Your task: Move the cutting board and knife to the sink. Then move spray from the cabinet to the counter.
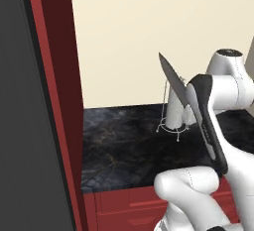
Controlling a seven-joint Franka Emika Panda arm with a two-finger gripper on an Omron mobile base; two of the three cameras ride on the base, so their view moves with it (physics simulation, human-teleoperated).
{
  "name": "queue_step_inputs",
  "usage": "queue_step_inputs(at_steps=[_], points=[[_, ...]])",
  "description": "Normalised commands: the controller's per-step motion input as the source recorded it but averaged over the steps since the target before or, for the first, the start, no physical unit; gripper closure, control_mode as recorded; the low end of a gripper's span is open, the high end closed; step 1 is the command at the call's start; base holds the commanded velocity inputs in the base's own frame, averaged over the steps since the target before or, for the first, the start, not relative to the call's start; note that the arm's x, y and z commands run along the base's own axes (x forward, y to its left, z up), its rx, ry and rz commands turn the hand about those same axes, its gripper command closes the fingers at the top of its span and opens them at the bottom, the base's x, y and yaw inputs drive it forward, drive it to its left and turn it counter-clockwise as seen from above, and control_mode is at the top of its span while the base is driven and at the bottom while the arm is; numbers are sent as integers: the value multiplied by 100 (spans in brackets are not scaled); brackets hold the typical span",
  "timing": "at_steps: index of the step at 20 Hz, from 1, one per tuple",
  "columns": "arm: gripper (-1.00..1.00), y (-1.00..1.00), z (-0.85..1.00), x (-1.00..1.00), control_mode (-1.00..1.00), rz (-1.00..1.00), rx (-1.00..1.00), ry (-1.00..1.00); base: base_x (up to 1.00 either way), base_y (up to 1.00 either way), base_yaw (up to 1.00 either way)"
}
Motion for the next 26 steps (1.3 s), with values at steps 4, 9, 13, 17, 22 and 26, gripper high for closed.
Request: queue_step_inputs(at_steps=[4, 9, 13, 17, 22, 26], points=[[100, -7, 2, -72, -100, 2, 0, -21, 0, 0, 0], [100, -6, 10, -70, -100, 1, 0, -22, 0, 0, 0], [100, -7, 13, -60, -100, 1, 0, -22, 0, 0, 0], [100, -3, 9, -42, -100, 0, 0, -16, 0, 0, 0], [100, 0, 7, -19, -100, 0, 0, -7, 0, 0, 0], [100, 0, 0, 0, 100, 0, 0, 0, 0, 0, 0]])
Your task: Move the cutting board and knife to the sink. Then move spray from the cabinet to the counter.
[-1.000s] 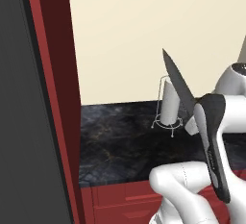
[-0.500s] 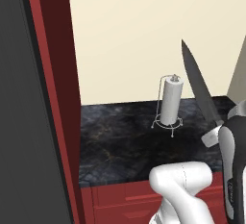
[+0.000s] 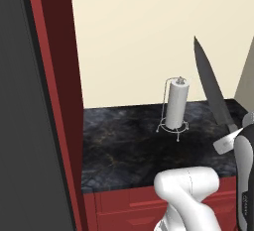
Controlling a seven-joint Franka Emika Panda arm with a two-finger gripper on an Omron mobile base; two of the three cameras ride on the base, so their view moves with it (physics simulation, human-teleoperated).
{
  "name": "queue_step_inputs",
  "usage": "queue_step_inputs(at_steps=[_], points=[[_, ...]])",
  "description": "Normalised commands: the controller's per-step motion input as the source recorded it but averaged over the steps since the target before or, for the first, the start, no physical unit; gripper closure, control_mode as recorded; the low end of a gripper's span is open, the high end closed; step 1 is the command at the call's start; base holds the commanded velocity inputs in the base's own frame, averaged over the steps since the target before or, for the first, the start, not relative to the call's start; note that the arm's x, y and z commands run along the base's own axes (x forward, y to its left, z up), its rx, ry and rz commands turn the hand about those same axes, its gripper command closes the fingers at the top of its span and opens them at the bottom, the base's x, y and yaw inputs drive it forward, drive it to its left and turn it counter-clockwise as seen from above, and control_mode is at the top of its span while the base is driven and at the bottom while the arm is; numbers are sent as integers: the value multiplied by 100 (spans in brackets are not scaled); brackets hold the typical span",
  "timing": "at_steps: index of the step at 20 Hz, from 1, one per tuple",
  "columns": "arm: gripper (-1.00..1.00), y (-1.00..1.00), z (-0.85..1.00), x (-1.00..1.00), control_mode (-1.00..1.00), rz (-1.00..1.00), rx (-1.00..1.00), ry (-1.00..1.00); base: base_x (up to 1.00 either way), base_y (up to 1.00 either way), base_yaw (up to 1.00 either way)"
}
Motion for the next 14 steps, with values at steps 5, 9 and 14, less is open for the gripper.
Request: queue_step_inputs(at_steps=[5, 9, 14], points=[[100, 0, 0, 0, 100, 0, 0, 0, -4, -2, 0], [100, 0, 0, 0, 100, 0, 0, 0, -44, 0, 0], [100, 0, 0, 0, 100, 0, 0, 0, -85, 0, 0]])
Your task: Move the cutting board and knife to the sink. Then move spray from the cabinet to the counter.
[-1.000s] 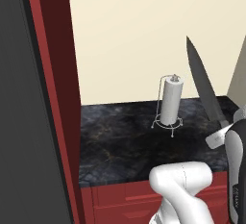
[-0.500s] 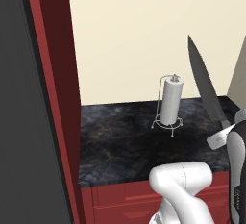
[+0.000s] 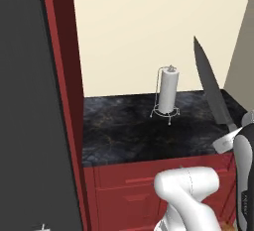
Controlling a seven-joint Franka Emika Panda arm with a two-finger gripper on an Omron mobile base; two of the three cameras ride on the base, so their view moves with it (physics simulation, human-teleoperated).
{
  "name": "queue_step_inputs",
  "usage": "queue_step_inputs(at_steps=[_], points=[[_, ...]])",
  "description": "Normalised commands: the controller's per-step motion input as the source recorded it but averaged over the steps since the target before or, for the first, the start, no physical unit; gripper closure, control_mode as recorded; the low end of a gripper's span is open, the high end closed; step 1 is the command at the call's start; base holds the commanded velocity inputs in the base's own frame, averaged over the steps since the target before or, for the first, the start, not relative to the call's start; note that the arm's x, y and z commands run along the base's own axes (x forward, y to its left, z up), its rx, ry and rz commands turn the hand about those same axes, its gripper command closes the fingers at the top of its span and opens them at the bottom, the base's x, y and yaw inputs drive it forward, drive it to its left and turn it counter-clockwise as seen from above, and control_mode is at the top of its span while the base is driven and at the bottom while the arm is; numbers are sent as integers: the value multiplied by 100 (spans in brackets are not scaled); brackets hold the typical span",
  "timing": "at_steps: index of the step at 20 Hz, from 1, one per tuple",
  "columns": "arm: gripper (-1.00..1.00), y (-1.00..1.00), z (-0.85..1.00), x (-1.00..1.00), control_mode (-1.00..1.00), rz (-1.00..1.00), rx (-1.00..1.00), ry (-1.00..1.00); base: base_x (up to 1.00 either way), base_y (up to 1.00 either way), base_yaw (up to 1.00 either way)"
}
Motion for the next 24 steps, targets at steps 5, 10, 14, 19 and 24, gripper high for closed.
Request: queue_step_inputs(at_steps=[5, 10, 14, 19, 24], points=[[100, 0, 0, 0, 100, 0, 0, 0, -93, 0, 0], [100, 0, 0, 0, 100, 0, 0, 0, -84, 2, 1], [100, 0, 0, 0, 100, 0, 0, 0, -58, 14, 0], [100, 0, 0, 0, 100, 0, 0, 0, -31, 48, -1], [100, 0, 0, 0, 100, 0, 0, 0, -16, 73, -8]])
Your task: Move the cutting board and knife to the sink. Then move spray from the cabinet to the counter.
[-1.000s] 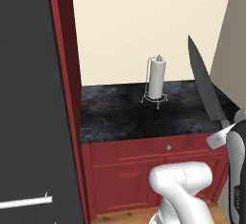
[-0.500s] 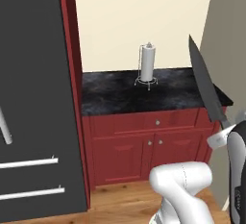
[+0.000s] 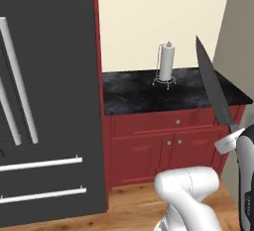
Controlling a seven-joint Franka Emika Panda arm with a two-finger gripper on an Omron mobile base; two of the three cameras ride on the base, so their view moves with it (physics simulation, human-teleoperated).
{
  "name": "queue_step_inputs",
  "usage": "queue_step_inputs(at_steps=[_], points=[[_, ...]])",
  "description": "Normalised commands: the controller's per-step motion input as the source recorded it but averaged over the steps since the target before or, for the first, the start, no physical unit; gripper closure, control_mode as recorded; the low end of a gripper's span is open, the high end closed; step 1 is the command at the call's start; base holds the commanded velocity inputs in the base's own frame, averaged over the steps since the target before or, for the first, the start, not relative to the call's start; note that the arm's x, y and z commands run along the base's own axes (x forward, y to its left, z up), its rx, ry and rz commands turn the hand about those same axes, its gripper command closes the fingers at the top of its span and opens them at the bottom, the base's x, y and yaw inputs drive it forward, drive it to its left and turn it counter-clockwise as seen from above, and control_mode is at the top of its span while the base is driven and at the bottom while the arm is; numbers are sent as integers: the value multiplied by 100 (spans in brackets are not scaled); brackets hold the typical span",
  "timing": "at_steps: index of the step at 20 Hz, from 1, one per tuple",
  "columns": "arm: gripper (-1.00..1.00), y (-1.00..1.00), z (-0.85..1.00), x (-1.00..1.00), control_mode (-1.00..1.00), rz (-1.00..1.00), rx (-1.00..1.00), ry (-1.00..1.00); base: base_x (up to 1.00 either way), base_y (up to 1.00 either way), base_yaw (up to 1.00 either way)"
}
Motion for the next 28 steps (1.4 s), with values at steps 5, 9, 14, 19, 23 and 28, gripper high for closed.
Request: queue_step_inputs(at_steps=[5, 9, 14, 19, 23, 28], points=[[100, 0, 0, 0, 100, 0, 0, 0, -13, 86, -13], [100, 0, 0, 0, 100, 0, 0, 0, -33, 70, -14], [100, 0, 0, 0, 100, 0, 0, 0, -76, 28, -16], [100, 0, 0, 0, 100, 0, 0, 0, -100, -2, -16], [100, 0, 0, 0, 100, 0, 0, 0, -100, -13, -24], [100, 0, 0, 0, 100, 0, 0, 0, -100, -4, -28]])
